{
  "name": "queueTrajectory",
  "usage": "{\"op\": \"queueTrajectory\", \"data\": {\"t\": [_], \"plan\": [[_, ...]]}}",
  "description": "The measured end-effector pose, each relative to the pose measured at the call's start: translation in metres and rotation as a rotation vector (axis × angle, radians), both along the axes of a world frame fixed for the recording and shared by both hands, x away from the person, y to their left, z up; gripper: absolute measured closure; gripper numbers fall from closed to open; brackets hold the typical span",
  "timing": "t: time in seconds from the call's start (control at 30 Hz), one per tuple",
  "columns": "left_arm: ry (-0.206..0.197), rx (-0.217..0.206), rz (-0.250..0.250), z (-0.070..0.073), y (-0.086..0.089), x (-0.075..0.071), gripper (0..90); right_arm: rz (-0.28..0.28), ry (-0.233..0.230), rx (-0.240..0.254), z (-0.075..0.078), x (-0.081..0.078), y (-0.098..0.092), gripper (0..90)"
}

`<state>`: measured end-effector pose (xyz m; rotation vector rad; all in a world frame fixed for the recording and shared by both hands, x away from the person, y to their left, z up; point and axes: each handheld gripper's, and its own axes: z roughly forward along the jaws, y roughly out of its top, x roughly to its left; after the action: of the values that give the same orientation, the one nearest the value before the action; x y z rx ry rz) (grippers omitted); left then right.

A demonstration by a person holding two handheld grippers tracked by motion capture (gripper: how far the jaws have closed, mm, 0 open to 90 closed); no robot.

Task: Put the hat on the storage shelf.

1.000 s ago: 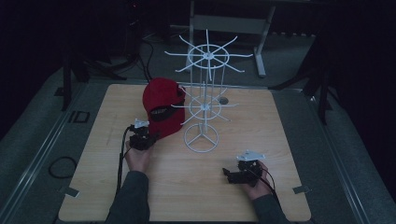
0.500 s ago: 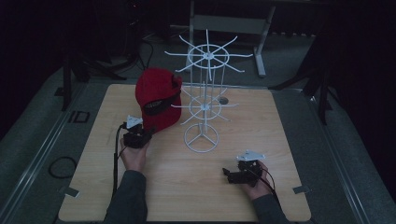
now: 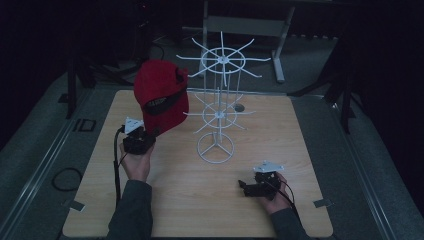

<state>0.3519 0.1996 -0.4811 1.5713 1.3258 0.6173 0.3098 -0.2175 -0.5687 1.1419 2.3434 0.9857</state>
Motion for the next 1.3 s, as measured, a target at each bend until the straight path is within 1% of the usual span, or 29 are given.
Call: {"op": "queueTrajectory", "data": {"t": [0.1,0.2,0.37,0.6,0.83,1.0,1.13,1.3], "plan": [[-0.020,-0.011,0.003,0.007,0.002,-0.003,86.1,0.000,0.000,0.000,0.000,0.000,0.000,12.6],[-0.039,-0.022,0.019,0.014,0.004,-0.006,86.1,0.000,0.000,0.000,0.000,0.000,0.000,12.6],[-0.067,-0.027,0.033,0.023,0.006,-0.009,86.1,0.000,0.000,0.002,0.000,0.000,0.000,12.6],[-0.094,-0.043,0.043,0.032,0.008,-0.014,86.0,-0.001,0.001,0.002,0.000,0.000,0.000,12.6],[-0.119,-0.035,0.043,0.040,0.008,-0.019,86.0,-0.001,0.001,0.002,0.000,0.000,0.000,12.6],[-0.136,-0.039,0.038,0.047,0.006,-0.022,86.0,-0.001,0.000,0.001,0.000,0.000,0.000,12.6],[-0.148,-0.026,0.029,0.052,0.005,-0.024,86.0,-0.001,0.000,0.001,0.000,0.000,0.000,12.6],[-0.164,-0.033,0.025,0.058,0.004,-0.027,86.0,-0.001,-0.001,0.002,0.000,0.000,0.000,12.6]]}}
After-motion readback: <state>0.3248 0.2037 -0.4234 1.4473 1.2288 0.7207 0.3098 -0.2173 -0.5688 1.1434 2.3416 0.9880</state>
